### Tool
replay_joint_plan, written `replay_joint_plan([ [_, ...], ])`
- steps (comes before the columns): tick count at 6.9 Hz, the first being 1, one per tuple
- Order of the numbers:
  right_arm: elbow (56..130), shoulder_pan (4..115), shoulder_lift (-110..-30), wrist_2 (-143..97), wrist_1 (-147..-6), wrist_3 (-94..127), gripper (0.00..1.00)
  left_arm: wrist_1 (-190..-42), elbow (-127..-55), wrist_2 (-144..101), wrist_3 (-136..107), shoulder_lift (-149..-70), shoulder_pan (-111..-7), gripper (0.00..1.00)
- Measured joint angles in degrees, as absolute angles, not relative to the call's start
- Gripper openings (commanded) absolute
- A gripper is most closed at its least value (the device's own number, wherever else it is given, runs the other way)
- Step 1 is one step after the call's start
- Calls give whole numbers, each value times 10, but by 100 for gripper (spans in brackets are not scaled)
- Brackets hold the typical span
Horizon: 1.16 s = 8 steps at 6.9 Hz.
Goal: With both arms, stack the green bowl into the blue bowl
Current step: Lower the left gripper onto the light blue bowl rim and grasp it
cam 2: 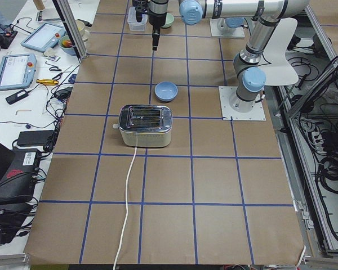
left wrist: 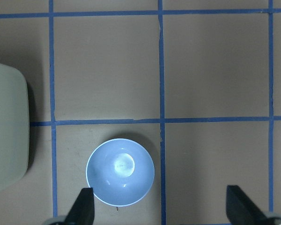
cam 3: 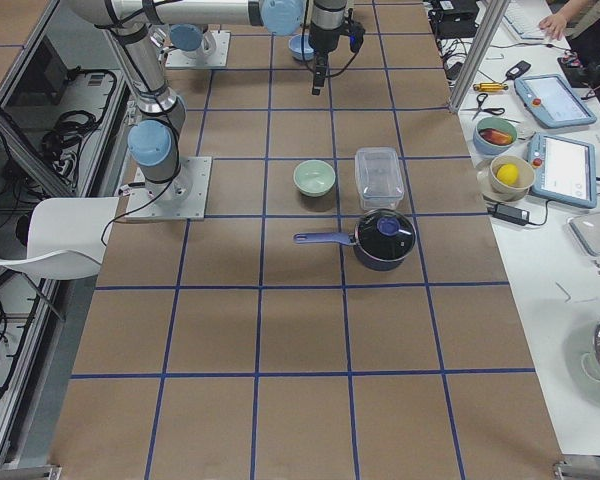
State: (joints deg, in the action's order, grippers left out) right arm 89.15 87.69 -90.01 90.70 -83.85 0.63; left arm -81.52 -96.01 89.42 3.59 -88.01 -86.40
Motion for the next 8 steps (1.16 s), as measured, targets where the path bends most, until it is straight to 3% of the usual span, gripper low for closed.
replay_joint_plan([
  [4,893,876,-902,915,-838,7,100,-616,-1192,885,24,-918,-865,100],
  [5,894,875,-900,919,-839,7,100,-560,-1237,875,25,-937,-865,90],
  [6,895,868,-897,920,-843,-3,100,-515,-1262,871,26,-955,-865,38],
  [7,896,844,-891,917,-847,-35,100,-485,-1272,873,31,-973,-865,0],
  [8,899,804,-880,914,-849,-69,100,-466,-1276,878,35,-984,-866,0],
])
